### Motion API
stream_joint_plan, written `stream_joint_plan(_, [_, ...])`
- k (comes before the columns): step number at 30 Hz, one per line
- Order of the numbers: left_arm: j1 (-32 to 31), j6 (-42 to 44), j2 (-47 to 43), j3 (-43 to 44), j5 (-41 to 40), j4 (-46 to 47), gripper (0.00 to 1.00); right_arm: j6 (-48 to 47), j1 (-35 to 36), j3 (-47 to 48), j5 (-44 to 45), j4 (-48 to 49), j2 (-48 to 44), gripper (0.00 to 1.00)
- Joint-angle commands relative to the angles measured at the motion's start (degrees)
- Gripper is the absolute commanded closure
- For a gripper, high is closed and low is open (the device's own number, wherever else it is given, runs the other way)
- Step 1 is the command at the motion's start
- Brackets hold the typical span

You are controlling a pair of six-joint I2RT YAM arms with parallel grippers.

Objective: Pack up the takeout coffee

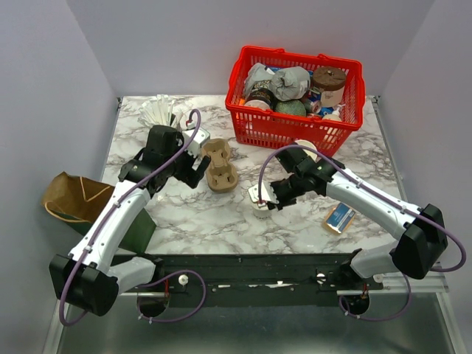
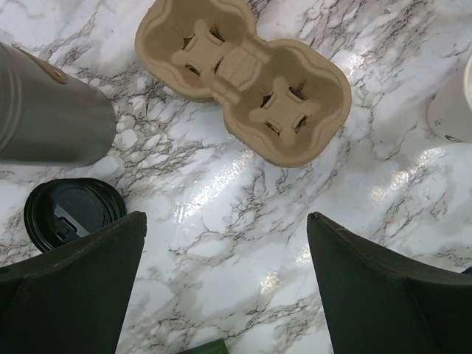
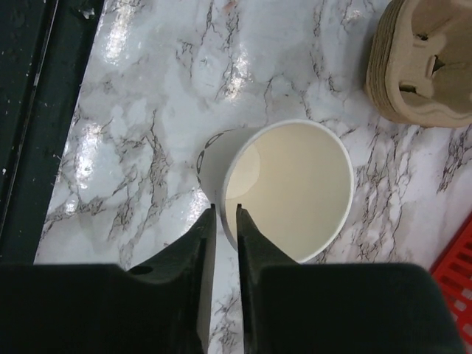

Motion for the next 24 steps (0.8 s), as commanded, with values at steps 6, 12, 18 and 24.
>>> stream_joint_plan(6, [-0.1, 0.0, 1.7, -0.5, 2.0, -1.4, 0.03, -3.3, 0.6, 1.6, 0.4, -4.8, -1.6, 0.65])
stream_joint_plan(12, [-0.1, 0.4, 6.7, 2.4, -3.4, -5.6, 0.06, 1.4, -2.9, 5.6, 2.0, -2.9, -6.3, 0.62])
stream_joint_plan(18, [1.5, 0.8, 17.1, 11.3, -9.5, -12.8, 0.17, 25.2, -10.4, 14.6, 1.1, 8.0, -6.1, 0.51])
stream_joint_plan(24, [4.2, -1.4, 29.4, 20.9, -16.5, -17.8, 0.28, 34.9, -13.3, 15.0, 3.3, 13.8, -7.4, 0.35])
